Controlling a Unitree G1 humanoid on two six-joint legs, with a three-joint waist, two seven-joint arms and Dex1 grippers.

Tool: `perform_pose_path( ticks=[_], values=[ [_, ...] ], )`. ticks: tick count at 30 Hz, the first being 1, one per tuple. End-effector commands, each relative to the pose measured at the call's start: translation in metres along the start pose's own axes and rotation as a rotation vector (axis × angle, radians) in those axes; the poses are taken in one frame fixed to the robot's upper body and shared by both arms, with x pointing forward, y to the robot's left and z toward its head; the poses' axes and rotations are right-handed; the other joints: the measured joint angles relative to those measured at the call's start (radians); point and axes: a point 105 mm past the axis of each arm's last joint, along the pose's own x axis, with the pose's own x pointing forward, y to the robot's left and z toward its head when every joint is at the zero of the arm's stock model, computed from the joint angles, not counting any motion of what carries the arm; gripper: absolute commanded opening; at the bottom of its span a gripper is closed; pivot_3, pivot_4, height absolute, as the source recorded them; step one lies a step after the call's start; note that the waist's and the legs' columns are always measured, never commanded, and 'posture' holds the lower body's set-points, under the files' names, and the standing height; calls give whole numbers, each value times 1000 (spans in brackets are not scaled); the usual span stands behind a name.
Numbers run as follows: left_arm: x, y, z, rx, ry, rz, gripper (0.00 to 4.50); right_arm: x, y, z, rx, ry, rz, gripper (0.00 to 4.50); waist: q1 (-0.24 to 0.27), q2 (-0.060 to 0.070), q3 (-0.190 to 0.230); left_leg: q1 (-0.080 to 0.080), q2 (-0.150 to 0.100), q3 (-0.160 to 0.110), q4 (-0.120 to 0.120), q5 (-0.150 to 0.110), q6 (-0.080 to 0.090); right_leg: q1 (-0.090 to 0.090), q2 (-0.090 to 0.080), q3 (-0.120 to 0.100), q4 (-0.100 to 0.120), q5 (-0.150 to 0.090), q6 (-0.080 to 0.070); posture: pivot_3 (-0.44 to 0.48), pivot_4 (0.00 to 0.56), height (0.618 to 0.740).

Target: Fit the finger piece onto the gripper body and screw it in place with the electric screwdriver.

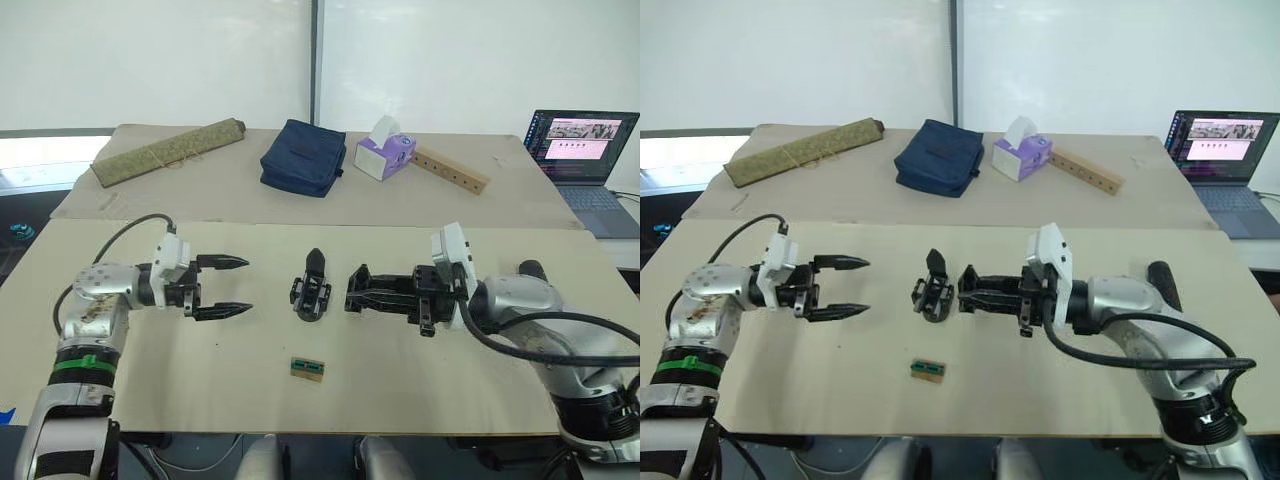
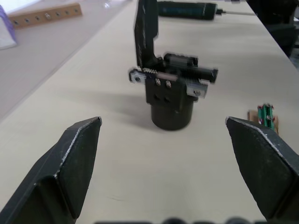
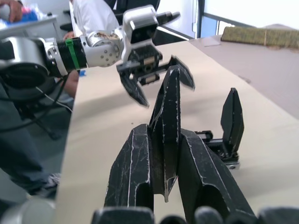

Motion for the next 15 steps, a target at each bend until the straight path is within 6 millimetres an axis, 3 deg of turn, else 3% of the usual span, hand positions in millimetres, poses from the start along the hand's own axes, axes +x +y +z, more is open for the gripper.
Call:
perform_pose_path(
  ticks=[1,7,15],
  values=[
    [21,1,-11,5,-7,6,4500,6,-2,5,-82,-59,6,335,0,0,0,0,0,0,0,0,0,0,0,0,0,0,0,0,150,740],
    [63,1,-28,-27,2,-29,4500,14,0,-2,-109,-68,37,335,3,0,0,0,0,0,1,0,0,0,0,0,0,0,0,0,150,740],
    [91,-2,-32,-33,23,-109,4500,14,0,-5,-119,-62,38,335,0,0,0,0,0,-1,1,0,0,0,1,0,1,0,0,0,150,740]
  ],
)
